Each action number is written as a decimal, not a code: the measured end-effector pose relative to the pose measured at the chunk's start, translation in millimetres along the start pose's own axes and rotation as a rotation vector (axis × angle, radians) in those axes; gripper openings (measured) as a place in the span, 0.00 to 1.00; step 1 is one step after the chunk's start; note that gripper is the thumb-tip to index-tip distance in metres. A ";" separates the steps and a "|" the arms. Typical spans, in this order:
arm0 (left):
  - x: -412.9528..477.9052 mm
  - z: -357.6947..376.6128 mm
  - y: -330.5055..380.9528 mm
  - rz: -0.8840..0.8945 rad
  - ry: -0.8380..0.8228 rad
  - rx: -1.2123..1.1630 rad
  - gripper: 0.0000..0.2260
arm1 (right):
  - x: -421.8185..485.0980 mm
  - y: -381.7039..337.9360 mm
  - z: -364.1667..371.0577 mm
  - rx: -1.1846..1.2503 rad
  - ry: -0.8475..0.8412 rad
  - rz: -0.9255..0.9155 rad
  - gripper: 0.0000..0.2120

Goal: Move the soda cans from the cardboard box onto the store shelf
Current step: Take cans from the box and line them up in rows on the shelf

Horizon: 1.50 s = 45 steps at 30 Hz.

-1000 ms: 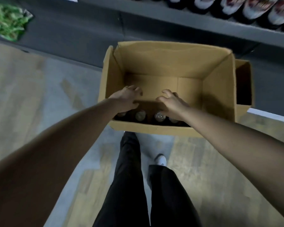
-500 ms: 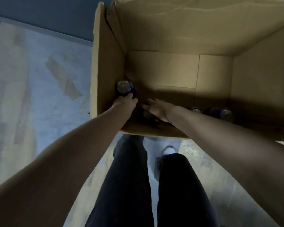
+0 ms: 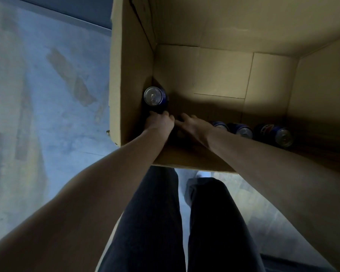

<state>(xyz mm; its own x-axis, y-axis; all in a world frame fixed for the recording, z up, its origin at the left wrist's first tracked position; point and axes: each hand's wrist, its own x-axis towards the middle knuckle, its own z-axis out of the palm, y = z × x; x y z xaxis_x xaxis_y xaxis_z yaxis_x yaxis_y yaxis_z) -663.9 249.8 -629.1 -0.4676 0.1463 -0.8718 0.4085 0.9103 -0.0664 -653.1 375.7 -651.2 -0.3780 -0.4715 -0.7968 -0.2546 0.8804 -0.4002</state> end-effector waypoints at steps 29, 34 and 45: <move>-195.6 -125.1 -13.0 0.034 0.383 -0.373 0.28 | -216.2 -43.3 -113.9 -0.026 0.585 0.155 0.40; -304.3 -185.0 -15.2 0.132 0.363 -0.322 0.21 | -326.0 -71.9 -182.8 -0.087 0.611 0.125 0.32; -484.4 -382.0 7.9 0.162 0.633 0.148 0.32 | -546.3 -112.3 -325.9 -0.128 0.857 0.101 0.30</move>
<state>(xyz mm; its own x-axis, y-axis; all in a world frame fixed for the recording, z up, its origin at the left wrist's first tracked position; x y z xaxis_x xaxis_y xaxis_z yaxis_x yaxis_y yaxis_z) -733.7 334.0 -21.9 -0.7426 0.5166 -0.4263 0.5944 0.8016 -0.0641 -708.1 517.6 -23.5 -0.9306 -0.3129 -0.1901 -0.2621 0.9319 -0.2508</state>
